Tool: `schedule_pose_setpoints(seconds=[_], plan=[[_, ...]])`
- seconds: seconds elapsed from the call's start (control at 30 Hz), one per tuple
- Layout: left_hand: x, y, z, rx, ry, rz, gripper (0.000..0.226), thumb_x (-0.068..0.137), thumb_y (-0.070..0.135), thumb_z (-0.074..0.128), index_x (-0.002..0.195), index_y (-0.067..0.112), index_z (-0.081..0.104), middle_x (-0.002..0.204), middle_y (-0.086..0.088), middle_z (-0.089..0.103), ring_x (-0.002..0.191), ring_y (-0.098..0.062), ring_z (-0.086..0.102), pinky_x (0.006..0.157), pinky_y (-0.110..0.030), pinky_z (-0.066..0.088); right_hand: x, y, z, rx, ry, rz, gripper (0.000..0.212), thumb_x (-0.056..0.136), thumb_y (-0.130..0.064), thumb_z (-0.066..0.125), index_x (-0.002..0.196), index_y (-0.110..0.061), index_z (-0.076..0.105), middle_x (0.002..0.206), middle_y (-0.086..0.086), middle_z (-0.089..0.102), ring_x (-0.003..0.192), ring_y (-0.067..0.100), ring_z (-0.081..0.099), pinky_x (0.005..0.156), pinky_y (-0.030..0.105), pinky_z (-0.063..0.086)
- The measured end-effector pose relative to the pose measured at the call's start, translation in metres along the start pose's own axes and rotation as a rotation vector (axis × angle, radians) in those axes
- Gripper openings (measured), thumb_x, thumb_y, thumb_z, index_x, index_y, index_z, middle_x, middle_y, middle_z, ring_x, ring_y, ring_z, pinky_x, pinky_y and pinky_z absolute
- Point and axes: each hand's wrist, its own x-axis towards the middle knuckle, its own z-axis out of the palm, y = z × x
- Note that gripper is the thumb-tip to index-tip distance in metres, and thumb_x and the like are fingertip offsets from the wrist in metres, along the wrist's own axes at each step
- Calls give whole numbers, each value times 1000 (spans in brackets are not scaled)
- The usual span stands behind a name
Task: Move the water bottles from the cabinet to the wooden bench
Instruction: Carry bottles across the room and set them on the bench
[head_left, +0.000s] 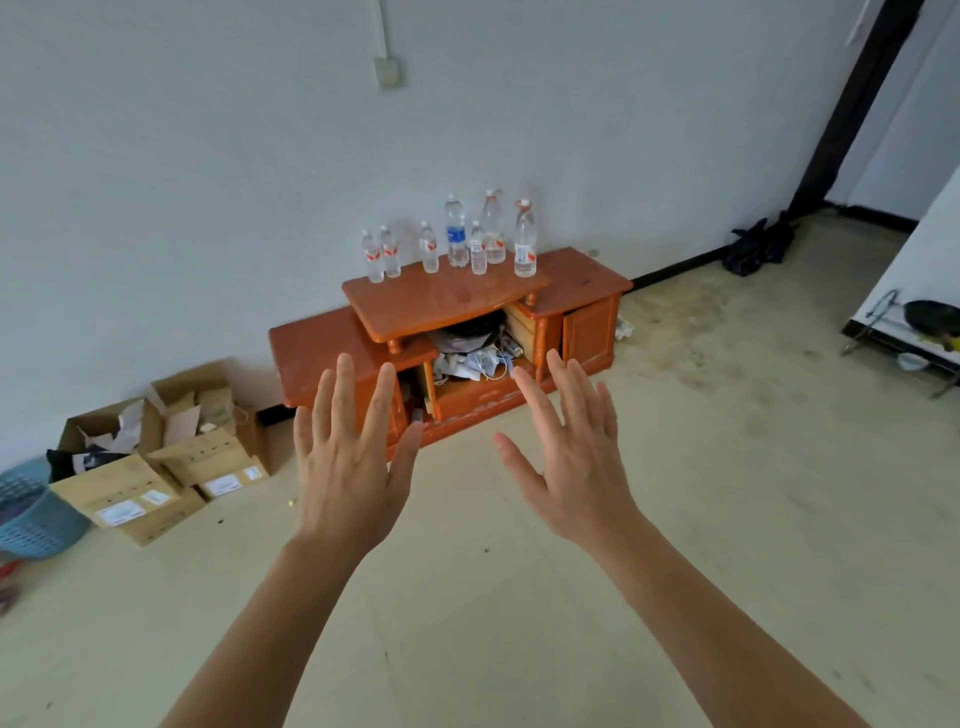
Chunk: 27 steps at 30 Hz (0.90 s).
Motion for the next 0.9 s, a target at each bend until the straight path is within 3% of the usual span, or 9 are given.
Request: schedule_pose_setpoints(seconds=[0.37, 0.57, 0.63, 0.9], plan=[[202, -19, 139, 41, -125, 14, 70, 99, 65, 13, 159, 31, 16, 169, -9, 5, 155, -32, 6, 121, -60, 13, 162, 125, 140, -8, -20, 96, 69, 101, -60, 41, 160, -29, 25, 169, 11, 16, 156, 29, 10, 124, 56, 14], [358, -18, 205, 97, -162, -56, 67, 101, 65, 17, 159, 36, 1, 169, -9, -6, 155, -32, -2, 120, -61, 10, 309, 214, 221, 71, -57, 145, 70, 101, -61, 41, 160, -29, 22, 168, 13, 15, 156, 32, 10, 124, 54, 8], [397, -22, 214, 111, -135, -86, 70, 100, 64, 21, 160, 36, -1, 169, -9, -8, 155, -32, -3, 121, -62, 11, 355, 226, 237, 114, -56, 120, 70, 101, -62, 41, 160, -29, 22, 168, 12, 15, 156, 33, 11, 124, 50, 5], [522, -77, 276, 88, -153, -238, 72, 98, 67, 21, 160, 37, -2, 168, -9, -10, 155, -32, -4, 120, -60, 10, 500, 250, 339, 228, -188, 31, 72, 101, -62, 39, 161, -28, 21, 170, 11, 11, 156, 32, 9, 124, 54, 12]])
